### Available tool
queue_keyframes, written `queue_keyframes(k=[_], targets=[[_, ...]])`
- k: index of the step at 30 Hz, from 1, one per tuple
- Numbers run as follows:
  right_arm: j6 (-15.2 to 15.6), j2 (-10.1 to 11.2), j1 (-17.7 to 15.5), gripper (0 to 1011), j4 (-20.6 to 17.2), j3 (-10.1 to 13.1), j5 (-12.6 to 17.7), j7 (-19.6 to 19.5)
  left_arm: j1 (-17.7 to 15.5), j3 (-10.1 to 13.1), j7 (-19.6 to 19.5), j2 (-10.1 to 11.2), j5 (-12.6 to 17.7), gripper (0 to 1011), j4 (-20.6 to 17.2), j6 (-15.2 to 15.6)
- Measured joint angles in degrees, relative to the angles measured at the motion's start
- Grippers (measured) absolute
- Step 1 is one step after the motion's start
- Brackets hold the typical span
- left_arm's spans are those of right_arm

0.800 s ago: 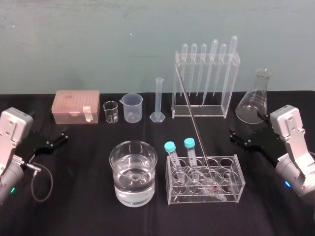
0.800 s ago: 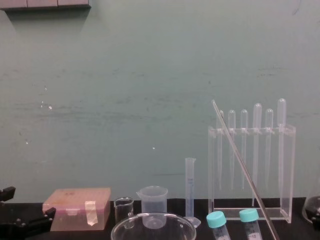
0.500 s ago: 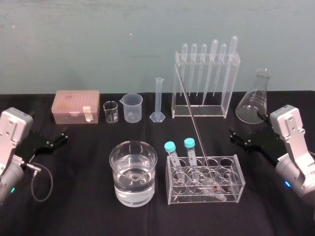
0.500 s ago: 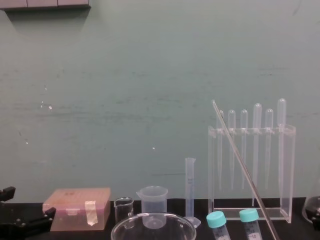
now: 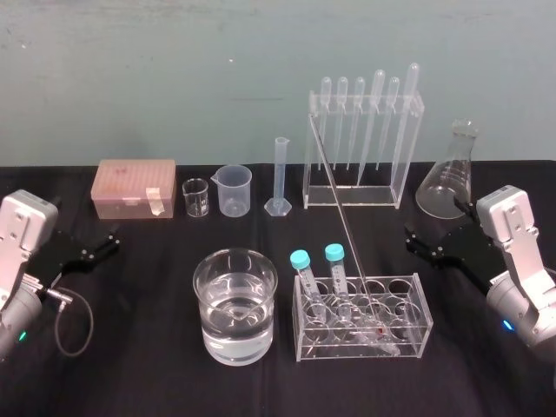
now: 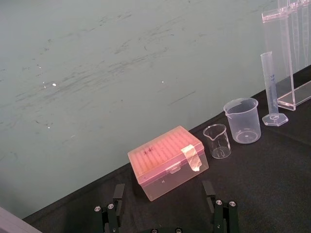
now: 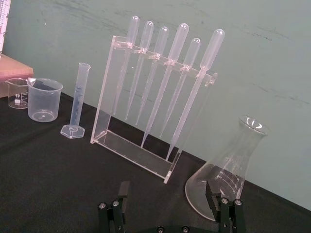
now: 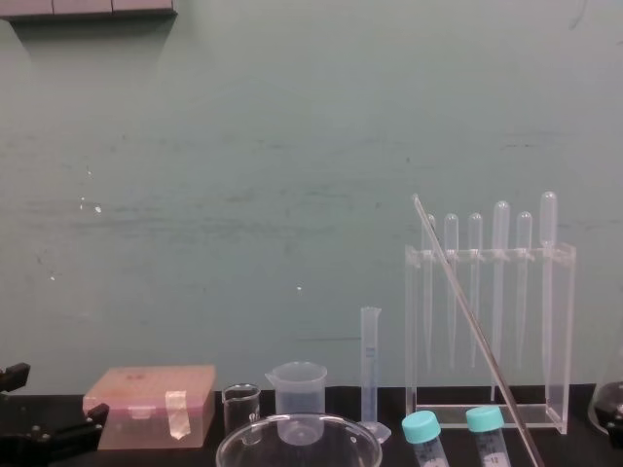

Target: Hold the thermometer with one hand and immerse one end into the beaker, then reinsert it into the test tube rack.

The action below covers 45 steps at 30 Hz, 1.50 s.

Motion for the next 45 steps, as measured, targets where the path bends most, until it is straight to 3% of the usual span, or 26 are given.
queue_keyframes(k=[29,32,36,42,45], targets=[[0.55,0.11,0.02,1003,-0.53,0.50,0.69,1.02,0.00,0.00,0.00,0.00,0.00,1008,0.00,0.00],[3.52,-0.02,-0.29,1003,-2.65,2.73,5.20,3.71,0.00,0.00,0.00,0.00,0.00,1008,0.00,0.00],[11.85,-0.59,-1.03,1003,-7.30,7.27,15.05,8.10,0.00,0.00,0.00,0.00,0.00,1008,0.00,0.00],[22.15,-0.62,-0.52,1003,-12.95,11.55,24.70,13.23,0.00,0.00,0.00,0.00,0.00,1008,0.00,0.00],[25.55,-0.07,0.55,1003,-14.88,11.99,27.50,15.90,0.00,0.00,0.00,0.00,0.00,1008,0.00,0.00]])
